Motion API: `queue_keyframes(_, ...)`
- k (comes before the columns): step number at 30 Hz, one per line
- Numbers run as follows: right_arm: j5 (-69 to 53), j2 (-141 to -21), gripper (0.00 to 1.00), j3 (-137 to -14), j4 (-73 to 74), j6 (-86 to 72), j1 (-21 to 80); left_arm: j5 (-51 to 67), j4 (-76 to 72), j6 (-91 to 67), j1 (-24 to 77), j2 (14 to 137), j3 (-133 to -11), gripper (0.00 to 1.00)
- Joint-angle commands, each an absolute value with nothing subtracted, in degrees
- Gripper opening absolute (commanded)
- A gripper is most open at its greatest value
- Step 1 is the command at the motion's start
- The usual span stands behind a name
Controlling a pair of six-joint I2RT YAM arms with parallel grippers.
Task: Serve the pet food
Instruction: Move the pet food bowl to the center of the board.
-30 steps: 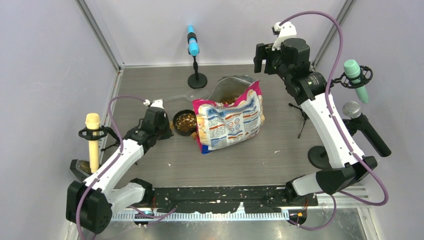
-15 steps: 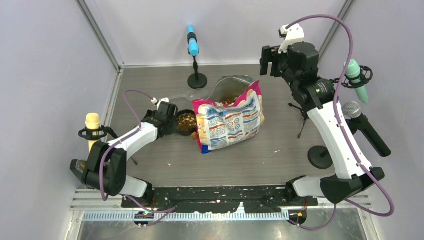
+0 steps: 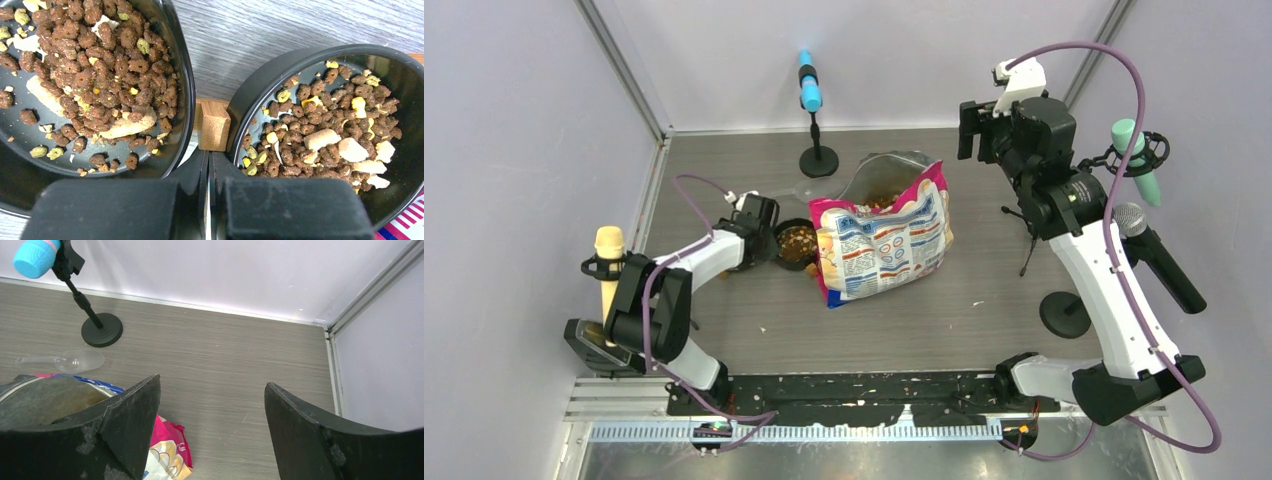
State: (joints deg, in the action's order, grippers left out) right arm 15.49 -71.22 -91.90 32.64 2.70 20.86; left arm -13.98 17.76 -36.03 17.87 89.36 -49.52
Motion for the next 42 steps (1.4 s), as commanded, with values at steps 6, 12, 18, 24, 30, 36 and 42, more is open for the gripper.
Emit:
queue_keyframes(6,18.1,-68.7,0.84,-91.6,29.8,3.9,20.5,-12.1,11.8,-37.0,14.9,93.0,-54.8,0.00)
queue_keyframes(12,17.1,-69.2,0.84,-91.6,29.9,4.2,20.4,-11.5,11.1,-37.7,13.4,95.3,-58.1,0.00)
queue_keyframes(18,16.1,-69.6,0.84,-91.1,29.8,4.4,20.4,-10.2,10.7,-37.8,12.6,98.0,-61.6,0.00)
queue_keyframes(24,15.8,-69.8,0.84,-90.7,29.9,4.6,20.4,-8.7,10.4,-38.3,12.5,100.6,-64.3,0.00)
queue_keyframes(30,15.9,-69.9,0.84,-90.4,29.9,4.8,20.4,-8.4,10.5,-37.9,12.4,102.2,-65.6,0.00)
queue_keyframes(36,12.9,-70.4,0.87,-91.2,31.5,4.4,20.4,-3.2,11.4,-37.0,12.2,98.8,-65.3,0.00)
queue_keyframes(42,7.9,-70.6,0.90,-90.3,31.1,3.8,20.4,7.7,10.7,-35.4,14.2,84.8,-58.6,0.20)
